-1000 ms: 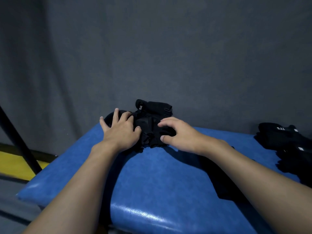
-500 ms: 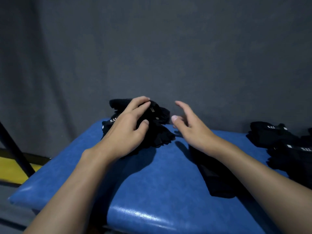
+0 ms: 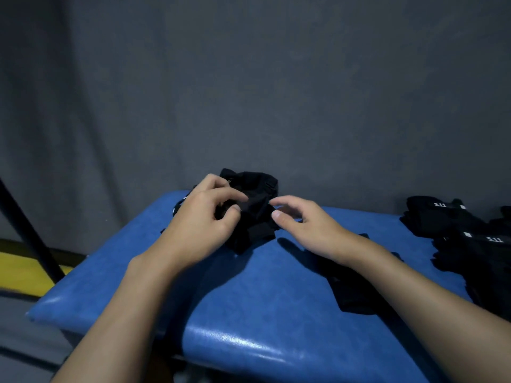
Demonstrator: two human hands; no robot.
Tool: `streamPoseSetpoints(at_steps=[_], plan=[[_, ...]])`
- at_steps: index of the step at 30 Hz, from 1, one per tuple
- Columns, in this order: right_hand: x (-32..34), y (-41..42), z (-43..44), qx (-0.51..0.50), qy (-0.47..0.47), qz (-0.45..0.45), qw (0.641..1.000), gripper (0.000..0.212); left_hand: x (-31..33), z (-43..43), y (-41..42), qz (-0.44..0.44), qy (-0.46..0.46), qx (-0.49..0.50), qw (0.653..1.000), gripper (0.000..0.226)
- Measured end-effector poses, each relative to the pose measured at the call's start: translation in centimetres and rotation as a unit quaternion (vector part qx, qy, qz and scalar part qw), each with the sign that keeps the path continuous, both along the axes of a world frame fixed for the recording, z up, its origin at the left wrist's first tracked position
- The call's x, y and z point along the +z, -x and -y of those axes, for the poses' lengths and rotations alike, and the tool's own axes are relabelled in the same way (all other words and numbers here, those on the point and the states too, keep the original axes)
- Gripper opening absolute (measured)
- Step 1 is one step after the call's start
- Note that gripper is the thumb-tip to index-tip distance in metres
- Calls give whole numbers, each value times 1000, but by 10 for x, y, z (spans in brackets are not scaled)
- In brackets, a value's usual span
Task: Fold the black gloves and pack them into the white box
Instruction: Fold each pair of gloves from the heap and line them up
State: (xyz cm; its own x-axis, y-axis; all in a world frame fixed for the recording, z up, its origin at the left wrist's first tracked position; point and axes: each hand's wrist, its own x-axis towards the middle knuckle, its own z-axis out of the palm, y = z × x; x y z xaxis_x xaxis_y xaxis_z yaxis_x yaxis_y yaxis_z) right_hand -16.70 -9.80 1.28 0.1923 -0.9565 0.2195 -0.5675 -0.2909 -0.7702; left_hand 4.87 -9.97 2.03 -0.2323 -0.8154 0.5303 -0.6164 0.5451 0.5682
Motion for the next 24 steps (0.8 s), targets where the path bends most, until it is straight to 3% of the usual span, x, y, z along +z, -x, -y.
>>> streamPoseSetpoints(at_steps=[5,8,11,24], plan=[[-2,-18,10,13,-15,-27,999,39,-2,3,-8,134,-27,131,982,33],[-6,-22,17,3,-20,-69,997,40,-1,4,-11,144,-75,178,971,39],[-7,-26,18,-18,-16,-87,996,39,-1,5,-11,146,-83,181,969,36],[7,-15,-3,-20,49,25,998,35,2,-3,4,129,-9,127,983,39]])
